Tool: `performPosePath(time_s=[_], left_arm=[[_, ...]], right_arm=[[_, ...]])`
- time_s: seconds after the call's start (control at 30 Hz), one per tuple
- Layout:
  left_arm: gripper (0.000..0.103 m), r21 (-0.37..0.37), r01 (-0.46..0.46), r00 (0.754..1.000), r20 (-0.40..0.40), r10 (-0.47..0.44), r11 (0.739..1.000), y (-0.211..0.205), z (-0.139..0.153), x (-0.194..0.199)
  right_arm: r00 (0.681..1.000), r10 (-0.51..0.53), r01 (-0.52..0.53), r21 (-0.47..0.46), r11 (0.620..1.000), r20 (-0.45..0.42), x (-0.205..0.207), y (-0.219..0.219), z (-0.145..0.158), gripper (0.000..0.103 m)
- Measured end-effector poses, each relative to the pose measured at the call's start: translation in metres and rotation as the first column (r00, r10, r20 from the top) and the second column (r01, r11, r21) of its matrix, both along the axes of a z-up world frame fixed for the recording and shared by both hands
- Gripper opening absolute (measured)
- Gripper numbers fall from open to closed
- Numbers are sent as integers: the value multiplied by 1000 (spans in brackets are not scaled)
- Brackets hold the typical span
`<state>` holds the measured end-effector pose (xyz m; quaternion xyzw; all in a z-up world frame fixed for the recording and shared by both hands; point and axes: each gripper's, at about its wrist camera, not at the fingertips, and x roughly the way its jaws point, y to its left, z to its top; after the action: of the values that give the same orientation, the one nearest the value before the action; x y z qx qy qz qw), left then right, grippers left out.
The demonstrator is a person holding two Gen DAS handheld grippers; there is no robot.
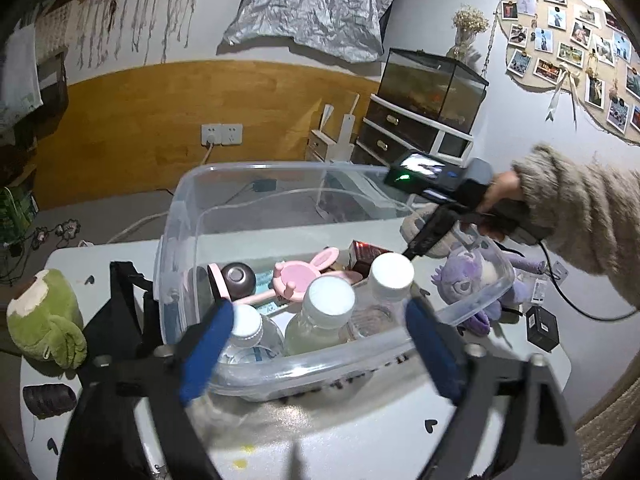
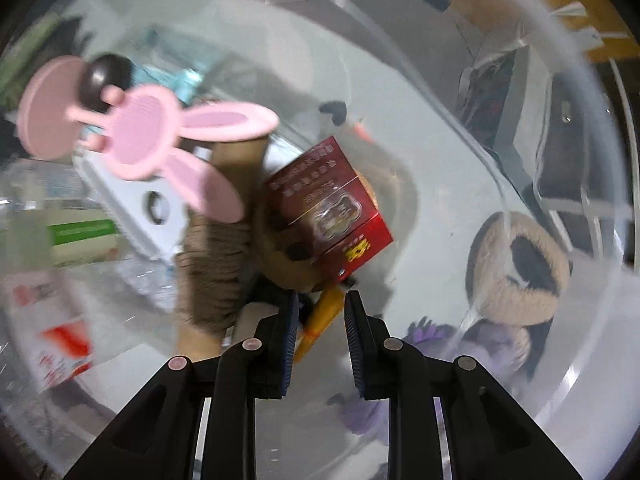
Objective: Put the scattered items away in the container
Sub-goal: 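Withdraw the right tool up out of the clear box, then move both tools back over the table away from the clear box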
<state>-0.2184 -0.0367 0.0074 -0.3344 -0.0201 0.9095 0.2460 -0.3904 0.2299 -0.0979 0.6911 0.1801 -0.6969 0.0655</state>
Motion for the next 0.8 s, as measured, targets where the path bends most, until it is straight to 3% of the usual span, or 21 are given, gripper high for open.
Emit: performPosePath(time_s=[0.07, 0.1, 0.13, 0.17, 0.2, 0.4, 0.53, 0.63, 0.8], left_arm=[[90, 3, -4, 1000, -8, 4, 1000, 0, 4, 4], [91, -2, -12, 1000, -9, 12, 1000, 0, 5, 6], [91, -9, -22, 1000, -9, 22, 1000, 1, 6, 7], [98, -15, -31, 999, -10, 31, 999, 1, 7, 9], [103, -17, -38, 999, -12, 38, 999, 1, 7, 11], [103, -35, -83, 996, -30, 82, 996, 0, 13, 27], [103, -40, -110, 993, -42, 109, 993, 0, 17, 39], [103, -40, -130, 990, -53, 128, 991, 0, 20, 47], [103, -43, -164, 984, -80, 160, 986, 1, 23, 63]], right_arm=[[998, -17, 15, -43, 999, -52, 14, 4, 16, 24], [997, -26, 21, -64, 998, -78, 20, 6, 24, 31], [994, -36, 27, -86, 996, -104, 27, 7, 32, 43], [989, -50, 37, -99, 994, -137, 35, 8, 41, 75], [983, -66, 47, -111, 993, -171, 44, 8, 50, 91], [920, -149, 87, -181, 980, -362, 98, 8, 96, 91], [825, -229, 111, -251, 962, -517, 133, 8, 122, 91], [738, -274, 108, -294, 950, -617, 161, 6, 134, 103], [644, -324, 97, -345, 933, -693, 204, -2, 141, 103]])
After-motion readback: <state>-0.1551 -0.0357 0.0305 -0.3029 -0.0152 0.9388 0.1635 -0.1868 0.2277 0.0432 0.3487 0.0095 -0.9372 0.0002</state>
